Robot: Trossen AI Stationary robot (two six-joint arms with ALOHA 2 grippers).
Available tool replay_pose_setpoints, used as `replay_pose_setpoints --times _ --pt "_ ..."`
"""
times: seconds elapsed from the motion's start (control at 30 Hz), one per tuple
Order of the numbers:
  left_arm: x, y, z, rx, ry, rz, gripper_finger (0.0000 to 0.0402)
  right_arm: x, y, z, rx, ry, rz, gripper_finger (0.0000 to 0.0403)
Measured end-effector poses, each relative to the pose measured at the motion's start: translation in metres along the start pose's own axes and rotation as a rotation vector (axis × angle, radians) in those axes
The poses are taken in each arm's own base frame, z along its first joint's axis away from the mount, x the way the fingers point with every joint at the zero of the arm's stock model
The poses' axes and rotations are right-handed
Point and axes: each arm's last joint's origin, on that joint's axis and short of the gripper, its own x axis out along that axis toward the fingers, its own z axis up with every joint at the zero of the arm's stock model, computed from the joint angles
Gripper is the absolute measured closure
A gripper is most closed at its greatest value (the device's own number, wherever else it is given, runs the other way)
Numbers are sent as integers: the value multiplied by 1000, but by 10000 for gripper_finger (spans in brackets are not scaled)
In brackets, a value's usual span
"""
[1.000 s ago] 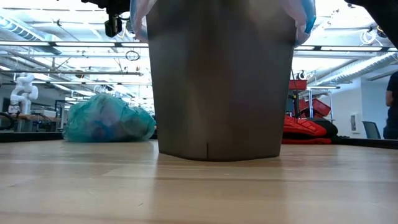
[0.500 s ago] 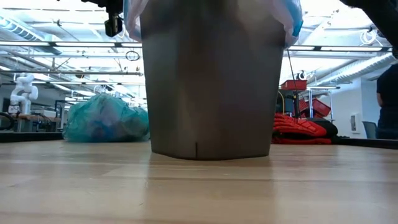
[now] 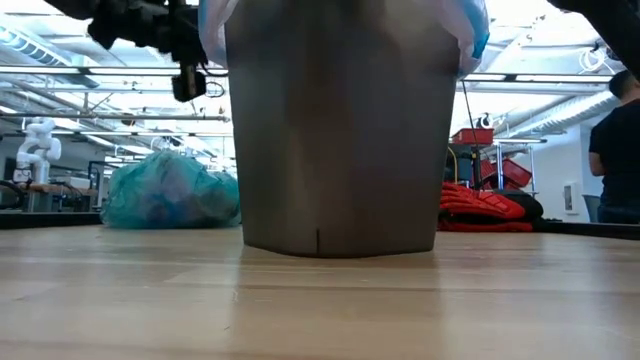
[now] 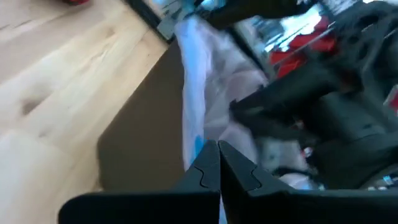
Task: Place trash/remove bag and relplace
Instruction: Insert the new pink trash bag into the trash bin
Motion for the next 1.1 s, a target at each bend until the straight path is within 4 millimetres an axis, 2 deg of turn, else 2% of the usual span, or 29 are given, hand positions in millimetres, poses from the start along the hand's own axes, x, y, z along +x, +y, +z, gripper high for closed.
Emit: replay_pose_setpoints --times 0.17,0.37,0.5,0.67,0.8,1.0,1.1 --pt "8 7 1 -53 12 1 394 0 1 0 -2 3 10 403" --pt "22 11 4 -44 78 -99 343 0 1 0 -2 2 10 403" --pt "32 16 2 -51 107 -106 312 0 1 0 -6 0 11 403" --pt "45 27 -1 -71 134 -60 305 0 1 0 -6 -1 11 403" --pt "53 31 -3 -73 145 -56 314 -1 1 0 -6 -3 12 403" --pt "65 36 -9 -68 152 -3 385 -1 2 2 -7 -20 16 403" --pt "70 37 -11 -65 150 18 396 -1 2 4 -6 -43 20 403"
